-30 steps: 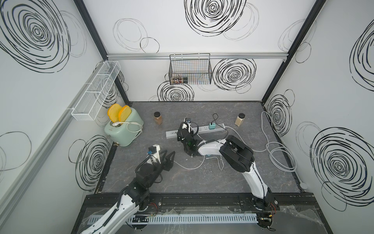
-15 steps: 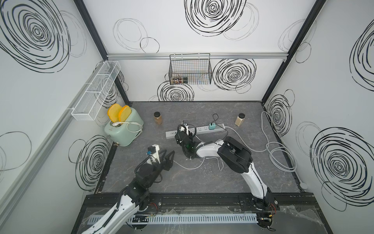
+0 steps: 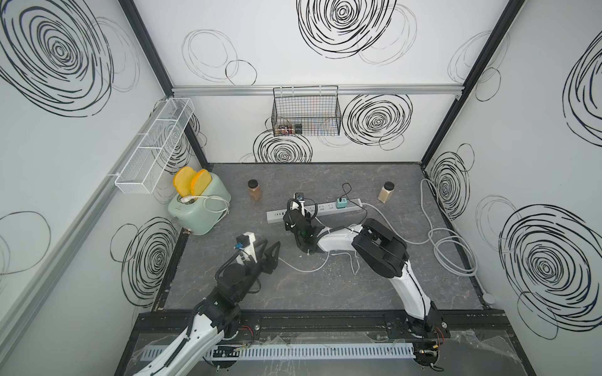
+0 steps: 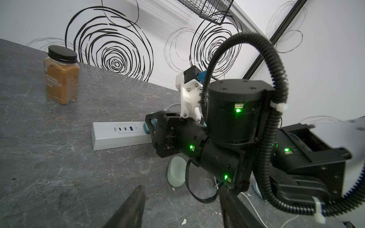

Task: Charge the bluetooth headset
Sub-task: Insert the plug into the socket.

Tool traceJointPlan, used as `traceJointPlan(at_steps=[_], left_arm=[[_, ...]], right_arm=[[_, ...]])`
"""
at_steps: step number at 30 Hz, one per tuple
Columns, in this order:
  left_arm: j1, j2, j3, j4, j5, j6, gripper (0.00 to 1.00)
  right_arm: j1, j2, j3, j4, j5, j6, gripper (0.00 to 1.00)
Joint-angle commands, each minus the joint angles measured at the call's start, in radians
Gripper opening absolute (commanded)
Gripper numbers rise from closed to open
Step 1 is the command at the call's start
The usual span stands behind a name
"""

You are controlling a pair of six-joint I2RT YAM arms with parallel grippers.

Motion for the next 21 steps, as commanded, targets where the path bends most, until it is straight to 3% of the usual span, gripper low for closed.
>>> traceJointPlan(at_steps=[1, 5, 11, 15, 21], left_arm=[[0.007, -0.013, -0.013, 0.004, -0.016, -0.011, 0.63], [0.007, -0.008, -0.011, 0.004, -0.021, -0.009, 0.63], [0.007, 0.02, -0.008, 0.015, -0.036, -0.012, 0.63], [0.007, 0.055, 0.007, 0.024, -0.052, -0.005, 0.63], [0.006, 0.105, 0.041, 0.029, -0.079, 0.006, 0.64]], right_arm=[[0.043, 0.135, -0.092, -0.305, -0.227, 0.096, 0.08], [0.045, 0.144, -0.09, -0.303, -0.233, 0.107, 0.09], [0.019, 0.039, -0.064, -0.319, -0.249, 0.097, 0.19], [-0.012, -0.017, 0.033, -0.389, -0.284, 0.087, 0.33], [-0.029, -0.084, 0.194, -0.504, -0.328, 0.046, 0.65]])
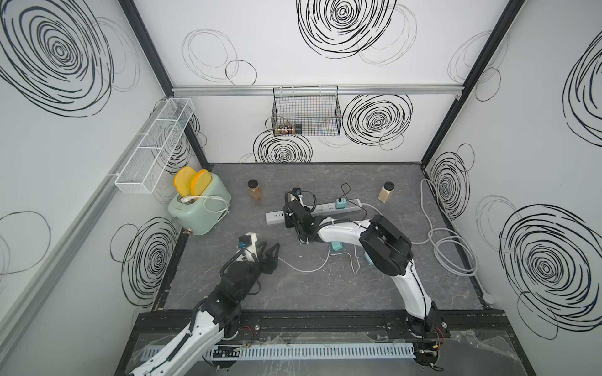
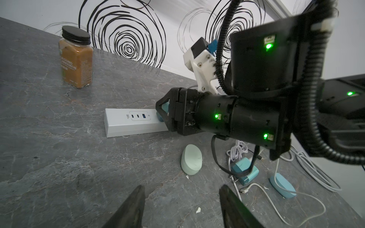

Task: Charge the bluetooth headset
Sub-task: Insert the plug into the socket, then pick up the charging cable from the center of the board.

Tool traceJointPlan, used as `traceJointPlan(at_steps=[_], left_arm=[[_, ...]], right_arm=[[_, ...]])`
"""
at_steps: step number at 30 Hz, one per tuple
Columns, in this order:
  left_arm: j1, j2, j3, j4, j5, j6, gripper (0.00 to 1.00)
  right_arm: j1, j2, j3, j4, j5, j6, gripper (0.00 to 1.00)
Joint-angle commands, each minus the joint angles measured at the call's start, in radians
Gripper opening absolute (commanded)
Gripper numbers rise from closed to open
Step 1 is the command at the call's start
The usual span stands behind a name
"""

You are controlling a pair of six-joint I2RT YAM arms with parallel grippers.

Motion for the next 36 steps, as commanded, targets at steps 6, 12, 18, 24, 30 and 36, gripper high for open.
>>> traceJointPlan(at_steps=[6, 12, 18, 24, 30, 36], left_arm=[[0.002, 0.039, 0.067, 0.049, -0.057, 0.003, 0.64], [-0.024, 0.071, 0.101, 0.009, -0.107, 0.01, 0.64], [-0.042, 0.156, 0.218, -0.127, -0.128, 0.01, 0.65], [-0.006, 0.222, 0.356, -0.259, -0.021, -0.004, 0.67], [0.153, 0.274, 0.463, -0.372, 0.218, -0.044, 0.68], [0.347, 0.273, 0.535, -0.487, 0.435, 0.018, 0.67]], right_arm=[[0.015, -0.215, -0.033, -0.19, -0.18, 0.01, 0.78], [0.01, -0.509, -0.305, -0.133, -0.292, -0.023, 0.73], [-0.053, -0.776, -0.57, -0.124, -0.457, -0.139, 0.6], [-0.062, -0.906, -0.798, 0.004, -0.658, -0.307, 0.56], [0.058, -0.816, -0.79, 0.029, -0.572, -0.35, 0.52], [0.164, -0.626, -0.723, 0.107, -0.471, -0.382, 0.45]])
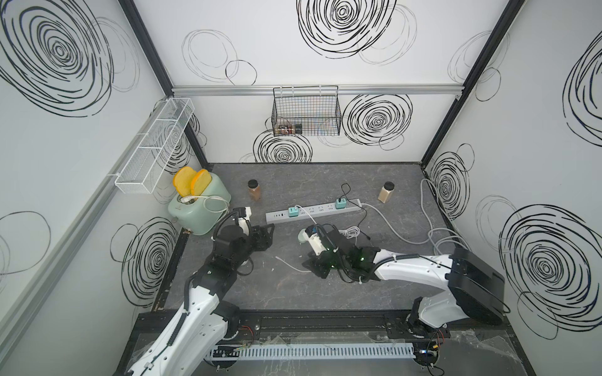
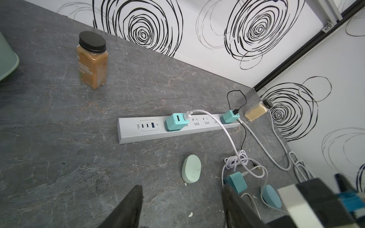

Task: Charge the bluetooth headset
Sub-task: Pick up the charging cable from the center of the board.

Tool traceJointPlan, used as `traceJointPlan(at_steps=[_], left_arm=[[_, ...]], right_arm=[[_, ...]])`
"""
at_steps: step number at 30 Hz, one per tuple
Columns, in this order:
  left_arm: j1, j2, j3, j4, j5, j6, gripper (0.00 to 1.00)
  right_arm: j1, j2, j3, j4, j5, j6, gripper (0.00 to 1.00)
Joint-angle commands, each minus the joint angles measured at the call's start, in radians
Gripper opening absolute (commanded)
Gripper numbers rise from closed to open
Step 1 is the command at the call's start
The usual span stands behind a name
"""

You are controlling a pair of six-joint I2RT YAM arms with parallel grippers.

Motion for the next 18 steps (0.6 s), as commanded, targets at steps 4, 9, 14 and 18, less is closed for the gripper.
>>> traceJointPlan(at_steps=[4, 9, 14, 18], left_arm=[[0.109, -0.019, 0.058, -0.102, 0.189, 0.019, 0.64], [0.114, 0.029, 0.09, -0.151, 0.197, 0.032, 0.61], [0.115, 0.026, 0.082, -0.136, 0.199, 0.035, 0.61], [0.115, 0.026, 0.078, -0.13, 0.201, 0.036, 0.62]], right_arm=[[0.058, 0.181, 0.109, 0.104, 0.088, -0.045, 0.39], [0.071, 0.294, 0.204, 0.093, 0.147, -0.05, 0.34], [0.083, 0.359, 0.253, 0.111, 0.18, -0.052, 0.31], [0.098, 0.411, 0.284, 0.129, 0.193, -0.059, 0.31]])
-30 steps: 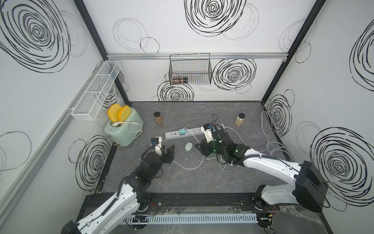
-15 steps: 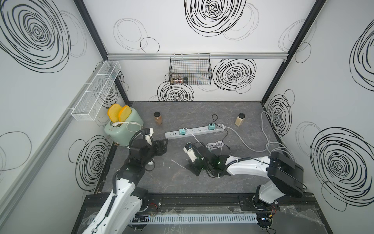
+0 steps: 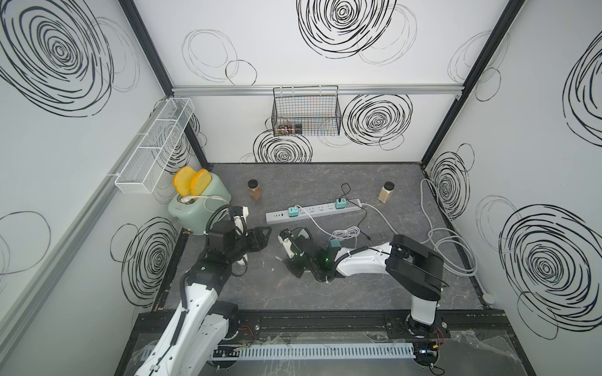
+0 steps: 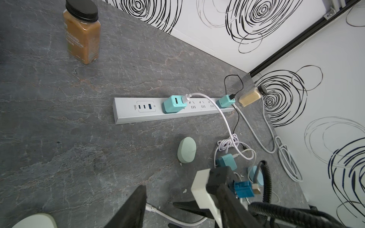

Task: Charge the bluetooth headset
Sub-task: Pick up the charging cable from the center of the board.

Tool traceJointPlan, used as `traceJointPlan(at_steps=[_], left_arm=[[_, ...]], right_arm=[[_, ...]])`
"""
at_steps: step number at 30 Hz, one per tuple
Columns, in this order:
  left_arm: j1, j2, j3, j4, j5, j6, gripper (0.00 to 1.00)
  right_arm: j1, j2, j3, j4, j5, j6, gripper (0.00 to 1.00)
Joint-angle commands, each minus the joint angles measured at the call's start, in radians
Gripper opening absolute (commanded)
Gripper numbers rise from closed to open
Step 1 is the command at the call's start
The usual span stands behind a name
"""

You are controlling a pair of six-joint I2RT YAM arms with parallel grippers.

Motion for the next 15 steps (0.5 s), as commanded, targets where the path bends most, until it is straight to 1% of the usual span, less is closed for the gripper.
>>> traceJointPlan(at_steps=[1, 5, 8, 13, 15], left_arm=[[0.009, -0.001, 0.017, 0.01, 0.018, 0.014, 0.62], [0.01, 0.005, 0.017, 0.011, 0.021, 0.014, 0.62], [0.011, 0.009, 0.019, 0.009, 0.023, 0.016, 0.62], [0.012, 0.014, 0.019, 0.01, 0.025, 0.017, 0.62], [0.014, 0.017, 0.019, 0.012, 0.026, 0.017, 0.62]], right_arm=[[0.021, 0.046, 0.039, 0.03, 0.034, -0.019, 0.31], [0.03, 0.087, 0.055, 0.043, 0.049, -0.021, 0.3], [0.032, 0.102, 0.056, 0.046, 0.063, -0.019, 0.27], [0.032, 0.109, 0.043, 0.04, 0.11, -0.019, 0.21], [0.032, 0.112, 0.039, 0.032, 0.14, -0.02, 0.16]])
